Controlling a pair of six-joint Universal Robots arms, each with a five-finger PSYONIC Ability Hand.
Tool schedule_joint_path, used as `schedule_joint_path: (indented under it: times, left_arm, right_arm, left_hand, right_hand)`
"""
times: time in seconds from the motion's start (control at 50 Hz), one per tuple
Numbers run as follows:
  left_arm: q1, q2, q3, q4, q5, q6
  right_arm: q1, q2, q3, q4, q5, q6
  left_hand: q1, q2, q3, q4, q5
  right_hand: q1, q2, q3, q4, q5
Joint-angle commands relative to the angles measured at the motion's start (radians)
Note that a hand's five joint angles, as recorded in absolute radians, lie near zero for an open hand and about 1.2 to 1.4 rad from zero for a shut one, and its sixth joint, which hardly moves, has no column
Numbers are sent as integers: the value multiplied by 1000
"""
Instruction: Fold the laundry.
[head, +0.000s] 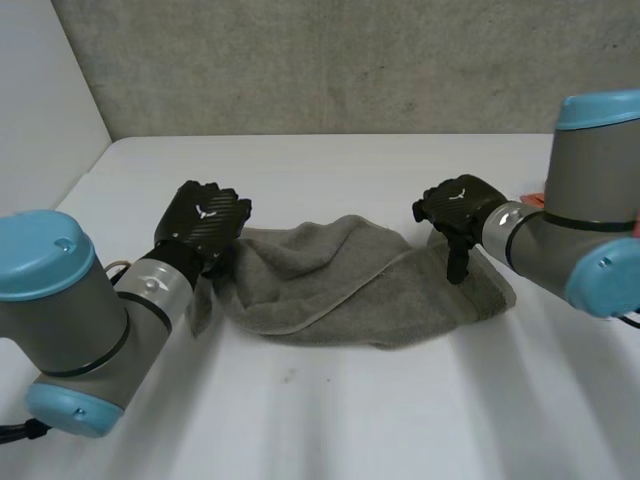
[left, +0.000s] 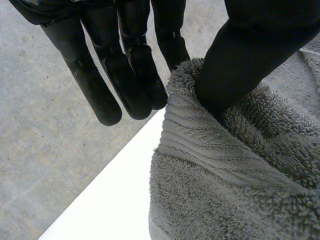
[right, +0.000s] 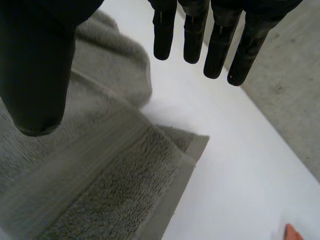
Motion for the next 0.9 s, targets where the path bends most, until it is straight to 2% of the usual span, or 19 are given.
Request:
schedule_joint_path:
  times: [0.02, 0.14, 0.26, 0.28, 0.36, 0.38, 0.44, 0.52, 0.54, 0.64, 0.74, 0.76, 0.84, 0.9]
  left_arm:
    - [2, 45, -37, -3, -2, 0]
    - [2, 61, -54, -3, -4, -2]
    - [5, 61, -57, -1, -4, -2]
    - [7, 61, -57, -1, -4, -2]
    - [21, 61, -52, 0, -4, -2]
    - [24, 61, -50, 0, -4, -2]
    - [45, 61, -37, 0, -4, -5]
    - [65, 59, 2, -1, -7, -14]
    - [67, 61, 9, -1, -7, -14]
    - [65, 73, 40, -12, -8, -12]
    - [61, 94, 34, -55, -7, -15]
    - [59, 94, 32, -61, -7, -17]
    - [53, 90, 22, -81, -7, -17]
    - [55, 78, 19, -81, -4, -15]
  right_arm:
    - [-9, 192, -227, 80, -50, -60]
    - [-9, 310, -377, 183, -117, -59]
    - [-10, 379, -449, 220, -114, -59]
    - [-10, 385, -456, 220, -113, -59]
    - [-10, 401, -480, 220, -116, -51]
    - [-10, 396, -491, 220, -116, -44]
    - [-12, 372, -497, 217, -121, -8]
    - [-30, 264, -482, 203, -127, 53]
    - [-41, 197, -454, 200, -137, 64]
    - [-67, 2, -303, 221, -160, 38]
    - [-113, -170, -39, 336, -191, -146]
    - [-125, -211, 56, 385, -184, -239]
    - [-157, -270, 242, 441, -180, -387]
    - [-165, -283, 322, 354, -182, -343]
  left_hand:
    - [264, 197, 202, 195, 245]
    - [264, 197, 202, 195, 245]
    - [264, 197, 202, 195, 245]
    - [264, 197, 202, 195, 245]
    - [264, 197, 202, 195, 245]
    - [264, 197, 202, 195, 245]
    - [264, 197, 202, 195, 245]
    - [264, 197, 202, 195, 245]
    - [264, 197, 202, 195, 245]
    - [264, 197, 202, 195, 245]
    - [264, 197, 202, 195, 245]
    - [264, 197, 202, 195, 245]
    - [264, 197, 202, 195, 245]
    - [264, 197, 202, 195, 245]
  right_hand:
    - [74, 16, 34, 46, 59]
    - [91, 33, 52, 63, 76]
    - [197, 139, 157, 169, 182]
    - [258, 200, 219, 230, 243]
    - [1011, 953, 972, 983, 996]
    - [1085, 1027, 1046, 1057, 1070]
    - [1086, 1028, 1046, 1058, 1071]
    - [1086, 1028, 1046, 1058, 1071]
    - [1086, 1028, 1046, 1058, 1071]
    - [1086, 1028, 1046, 1058, 1071]
    - [1086, 1028, 1046, 1058, 1071]
    - [1086, 1028, 1046, 1058, 1071]
    - [1086, 1028, 1046, 1058, 1071]
    - [1086, 1028, 1046, 1058, 1071]
